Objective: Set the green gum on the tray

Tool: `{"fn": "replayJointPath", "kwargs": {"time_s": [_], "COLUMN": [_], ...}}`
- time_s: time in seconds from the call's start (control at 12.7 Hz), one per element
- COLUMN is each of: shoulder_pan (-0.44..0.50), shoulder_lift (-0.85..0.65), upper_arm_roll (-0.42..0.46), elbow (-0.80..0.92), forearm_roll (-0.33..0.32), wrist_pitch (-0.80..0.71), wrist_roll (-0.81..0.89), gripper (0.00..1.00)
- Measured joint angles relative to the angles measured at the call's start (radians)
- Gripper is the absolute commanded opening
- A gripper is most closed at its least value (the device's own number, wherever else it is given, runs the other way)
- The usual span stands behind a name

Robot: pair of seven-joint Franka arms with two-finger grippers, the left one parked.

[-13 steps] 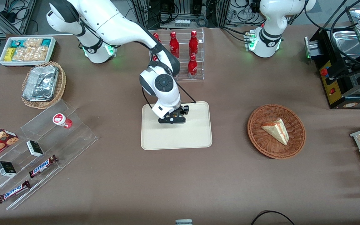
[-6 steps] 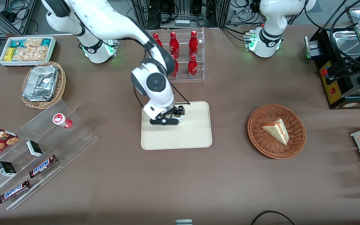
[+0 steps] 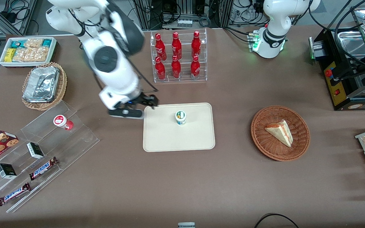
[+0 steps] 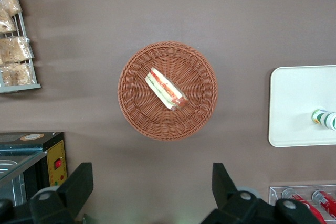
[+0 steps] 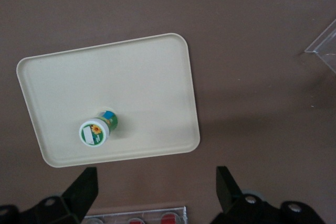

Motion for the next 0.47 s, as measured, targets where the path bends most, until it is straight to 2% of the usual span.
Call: {"fn": "replayJointPath", "kwargs": {"time_s": [0.47], "shoulder_pan": [-0.318], "shoulder_lift": [-0.130], "upper_arm_roll": [0.004], "elbow": [0.020], "forearm_roll": [0.027], "wrist_pitch": [-0.276], "wrist_roll": [-0.357], "gripper": [1.00]}}
